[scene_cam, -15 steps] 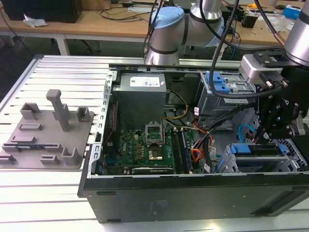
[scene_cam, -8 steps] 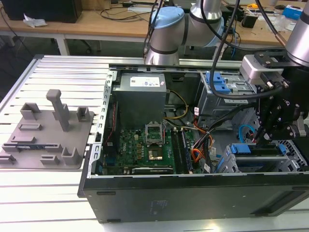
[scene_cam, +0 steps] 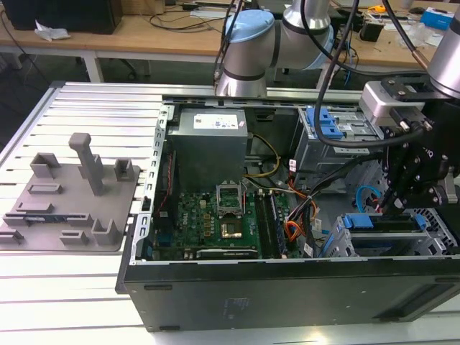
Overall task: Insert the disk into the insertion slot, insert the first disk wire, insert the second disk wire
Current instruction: 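Insert the second disk wire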
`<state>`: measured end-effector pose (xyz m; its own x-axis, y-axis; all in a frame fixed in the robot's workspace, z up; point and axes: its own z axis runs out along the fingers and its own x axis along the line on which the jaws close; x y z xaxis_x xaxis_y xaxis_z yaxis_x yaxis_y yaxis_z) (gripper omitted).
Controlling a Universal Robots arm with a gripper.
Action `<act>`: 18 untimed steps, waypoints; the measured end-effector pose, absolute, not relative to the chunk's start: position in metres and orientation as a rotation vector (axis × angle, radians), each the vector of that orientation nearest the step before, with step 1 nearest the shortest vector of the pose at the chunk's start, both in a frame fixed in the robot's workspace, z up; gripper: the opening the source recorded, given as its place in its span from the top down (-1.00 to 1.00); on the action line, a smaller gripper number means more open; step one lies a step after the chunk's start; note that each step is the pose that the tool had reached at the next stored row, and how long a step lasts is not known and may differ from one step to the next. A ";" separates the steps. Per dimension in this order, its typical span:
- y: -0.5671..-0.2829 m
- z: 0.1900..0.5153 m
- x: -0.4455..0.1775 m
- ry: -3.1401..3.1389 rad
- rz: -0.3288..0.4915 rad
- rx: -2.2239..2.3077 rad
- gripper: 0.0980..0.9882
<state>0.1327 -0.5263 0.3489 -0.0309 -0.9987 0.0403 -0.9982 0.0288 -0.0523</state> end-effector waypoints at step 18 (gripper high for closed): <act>-0.527 0.342 0.135 2.253 -0.092 -2.186 0.86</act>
<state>0.1354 -0.5268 0.3419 -0.0308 -0.9987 0.0404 -0.9987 0.0290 -0.0428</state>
